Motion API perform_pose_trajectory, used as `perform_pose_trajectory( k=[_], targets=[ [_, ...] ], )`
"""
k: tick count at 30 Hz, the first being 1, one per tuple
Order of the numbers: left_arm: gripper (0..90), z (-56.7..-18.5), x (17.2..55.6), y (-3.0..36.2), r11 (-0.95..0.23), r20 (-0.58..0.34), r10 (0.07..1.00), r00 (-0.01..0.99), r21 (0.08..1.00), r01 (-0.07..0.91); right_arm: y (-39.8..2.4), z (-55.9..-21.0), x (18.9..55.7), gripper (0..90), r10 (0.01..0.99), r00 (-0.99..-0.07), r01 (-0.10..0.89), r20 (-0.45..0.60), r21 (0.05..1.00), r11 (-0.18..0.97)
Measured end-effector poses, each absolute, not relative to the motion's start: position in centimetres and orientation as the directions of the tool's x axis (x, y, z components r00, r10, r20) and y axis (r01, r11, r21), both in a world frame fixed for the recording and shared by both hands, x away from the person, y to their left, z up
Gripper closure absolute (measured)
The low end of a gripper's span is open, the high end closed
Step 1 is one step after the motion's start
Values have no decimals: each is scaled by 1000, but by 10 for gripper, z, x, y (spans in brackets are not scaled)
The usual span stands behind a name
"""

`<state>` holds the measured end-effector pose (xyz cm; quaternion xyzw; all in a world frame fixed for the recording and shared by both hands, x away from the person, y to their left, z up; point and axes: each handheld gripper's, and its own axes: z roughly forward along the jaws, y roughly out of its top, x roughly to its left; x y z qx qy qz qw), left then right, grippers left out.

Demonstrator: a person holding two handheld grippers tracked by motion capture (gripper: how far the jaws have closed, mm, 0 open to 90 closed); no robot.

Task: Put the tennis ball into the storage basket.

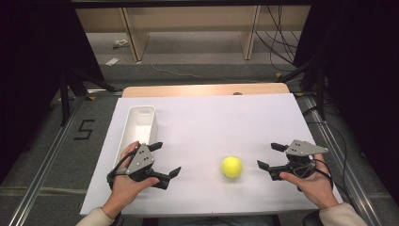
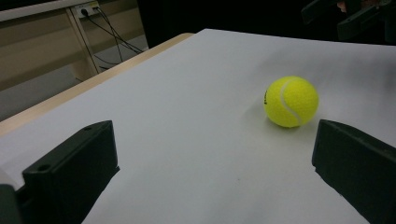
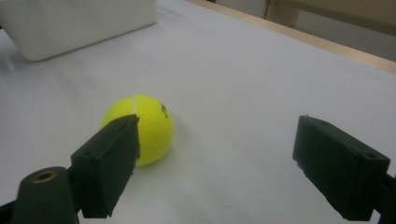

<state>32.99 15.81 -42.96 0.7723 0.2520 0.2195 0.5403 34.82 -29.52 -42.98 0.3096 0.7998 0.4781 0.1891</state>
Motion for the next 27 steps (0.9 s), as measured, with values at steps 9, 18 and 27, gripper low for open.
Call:
perform_pose_trajectory(
  k=[9,18,27],
  targets=[
    [0,-429,329,156,-292,67,618,783,945,150,-291,-430,346,155,666,-745,313,-10,877,364],
    [0,-429,329,156,-300,75,615,785,943,146,-274,-434,349,157,630,-777,316,1,865,389],
    [0,-429,329,155,-304,79,616,783,942,144,-253,-439,351,158,595,-803,313,1,851,421]
  ],
)
